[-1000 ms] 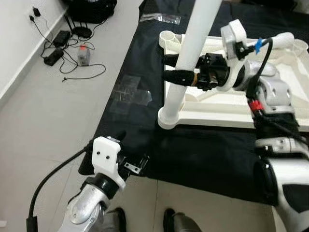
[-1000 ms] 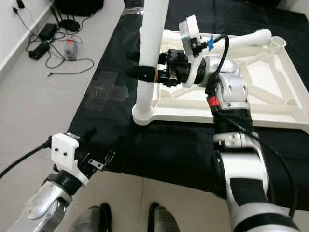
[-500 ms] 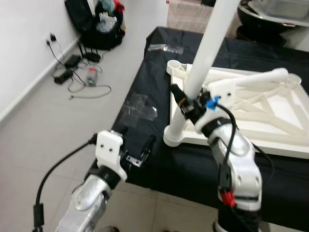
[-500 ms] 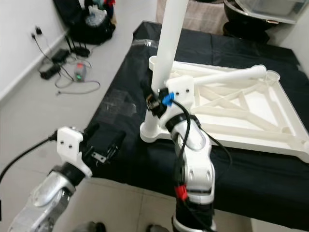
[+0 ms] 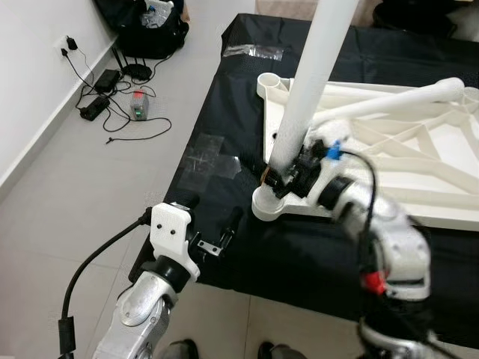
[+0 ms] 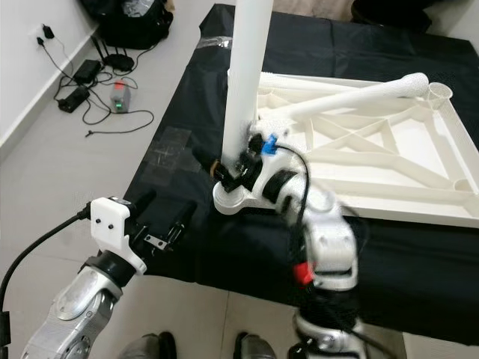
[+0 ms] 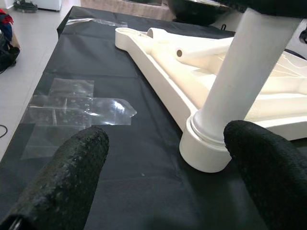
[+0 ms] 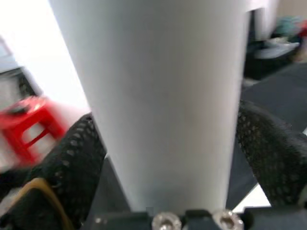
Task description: Building children table
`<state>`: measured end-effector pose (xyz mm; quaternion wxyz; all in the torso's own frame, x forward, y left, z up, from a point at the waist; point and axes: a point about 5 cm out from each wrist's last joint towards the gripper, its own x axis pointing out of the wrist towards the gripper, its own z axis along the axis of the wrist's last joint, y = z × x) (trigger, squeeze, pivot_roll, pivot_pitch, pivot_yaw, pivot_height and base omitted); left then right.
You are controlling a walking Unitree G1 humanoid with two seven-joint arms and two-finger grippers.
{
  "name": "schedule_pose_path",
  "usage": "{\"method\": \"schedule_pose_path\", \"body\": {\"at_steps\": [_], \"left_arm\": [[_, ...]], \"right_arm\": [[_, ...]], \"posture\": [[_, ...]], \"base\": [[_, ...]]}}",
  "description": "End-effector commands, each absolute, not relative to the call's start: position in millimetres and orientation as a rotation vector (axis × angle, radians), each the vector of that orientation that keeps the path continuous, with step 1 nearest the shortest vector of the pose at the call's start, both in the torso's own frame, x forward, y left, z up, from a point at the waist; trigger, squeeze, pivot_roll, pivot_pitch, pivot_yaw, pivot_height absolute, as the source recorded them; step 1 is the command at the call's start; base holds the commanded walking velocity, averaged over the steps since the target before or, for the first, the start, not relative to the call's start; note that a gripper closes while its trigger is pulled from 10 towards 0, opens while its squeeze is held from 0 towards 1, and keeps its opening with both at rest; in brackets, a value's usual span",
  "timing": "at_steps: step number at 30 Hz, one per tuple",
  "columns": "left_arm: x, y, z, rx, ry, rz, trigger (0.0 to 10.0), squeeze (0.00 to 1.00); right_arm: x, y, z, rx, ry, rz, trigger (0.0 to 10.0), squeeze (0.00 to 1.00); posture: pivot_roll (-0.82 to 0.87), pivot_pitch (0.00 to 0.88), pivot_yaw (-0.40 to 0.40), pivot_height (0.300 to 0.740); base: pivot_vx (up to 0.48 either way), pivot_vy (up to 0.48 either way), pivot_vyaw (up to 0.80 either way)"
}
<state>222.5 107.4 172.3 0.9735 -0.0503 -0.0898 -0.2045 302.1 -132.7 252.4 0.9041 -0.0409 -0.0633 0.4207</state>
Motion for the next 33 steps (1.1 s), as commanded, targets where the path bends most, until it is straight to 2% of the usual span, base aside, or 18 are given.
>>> {"method": "schedule_pose_path", "body": {"at_steps": [1, 2, 4, 10, 11, 14, 15, 21, 22, 24, 25, 27, 28, 33], "left_arm": [[219.0, 104.9, 171.0, -0.112, -0.168, -0.423, 10.0, 0.0], [219.0, 104.9, 171.0, -0.112, -0.168, -0.423, 10.0, 0.0], [215.5, 103.5, 173.5, -0.114, -0.17, -0.424, 10.0, 0.0], [210.3, 102.1, 174.8, -0.115, -0.167, -0.423, 10.0, 0.0], [208.6, 101.5, 174.9, -0.116, -0.165, -0.423, 10.0, 0.0], [205.8, 100.7, 174.9, -0.115, -0.16, -0.423, 10.0, 0.0], [204.8, 101.1, 174.6, -0.116, -0.158, -0.422, 10.0, 0.0], [202.2, 102.7, 174.2, -0.116, -0.151, -0.42, 10.0, 0.0], [201.7, 102.7, 173.9, -0.117, -0.15, -0.42, 10.0, 0.0], [201.7, 102.7, 173.9, -0.117, -0.15, -0.42, 10.0, 0.0], [201.7, 102.7, 173.7, -0.117, -0.149, -0.421, 10.0, 0.0], [201.7, 102.7, 173.7, -0.117, -0.149, -0.421, 10.0, 0.0], [202.0, 102.8, 173.5, -0.118, -0.147, -0.422, 10.0, 0.0], [204.3, 102.9, 173.6, -0.118, -0.146, -0.423, 10.0, 0.0]], "right_arm": [[303.6, -138.6, 251.3, -0.077, -0.121, 0.958, 10.0, 1.0], [303.6, -138.6, 251.3, -0.077, -0.121, 0.958, 10.0, 1.0], [310.5, -151.5, 266.5, -0.105, -0.113, 1.11, 10.0, 1.0], [328.8, -154.3, 291.3, -0.119, -0.177, 1.172, 10.0, 1.0], [336.3, -152.7, 299.6, -0.131, -0.21, 1.166, 10.0, 0.42], [347.0, -149.6, 313.3, -0.14, -0.273, 1.137, 10.0, 0.42], [349.2, -149.0, 317.2, -0.142, -0.284, 1.156, 10.0, 0.0], [352.3, -151.5, 324.6, -0.156, -0.282, 1.231, 9.7, 0.0], [352.3, -153.0, 326.0, -0.164, -0.28, 1.244, 6.9, 0.0], [352.3, -153.0, 326.0, -0.164, -0.28, 1.244, 6.9, 0.0], [351.4, -154.5, 328.3, -0.167, -0.281, 1.263, 2.5, 0.0], [351.4, -154.5, 328.3, -0.167, -0.281, 1.263, 2.5, 0.0], [350.7, -155.8, 330.6, -0.17, -0.283, 1.279, 0.0, 0.0], [347.1, -160.4, 330.5, -0.187, -0.272, 1.325, 0.0, 0.0]], "posture": [[0.01, 0.244, -0.056, 0.74], [0.01, 0.244, -0.056, 0.74], [0.03, 0.264, -0.061, 0.74], [0.05, 0.279, -0.06, 0.74], [0.05, 0.28, -0.06, 0.74], [0.06, 0.284, -0.059, 0.74], [0.07, 0.286, -0.059, 0.74], [0.07, 0.289, -0.059, 0.74], [0.06, 0.288, -0.059, 0.74], [0.06, 0.288, -0.059, 0.74], [0.06, 0.285, -0.057, 0.74], [0.06, 0.285, -0.057, 0.74], [0.06, 0.284, -0.056, 0.74], [0.06, 0.281, -0.05, 0.74]], "base": [[0.0, 0.0, 0.0], [0.0, 0.0, 0.0], [0.0, 0.0, 0.0], [0.0, 0.0, 0.0], [0.0, 0.0, 0.0], [0.0, 0.0, 0.0], [0.0, 0.0, 0.0], [0.0, 0.0, 0.0], [0.0, 0.0, 0.0], [0.0, 0.0, 0.0], [0.0, 0.0, 0.0], [0.0, 0.0, 0.0], [0.0, 0.0, 0.0], [0.0, 0.0, 0.0]]}}
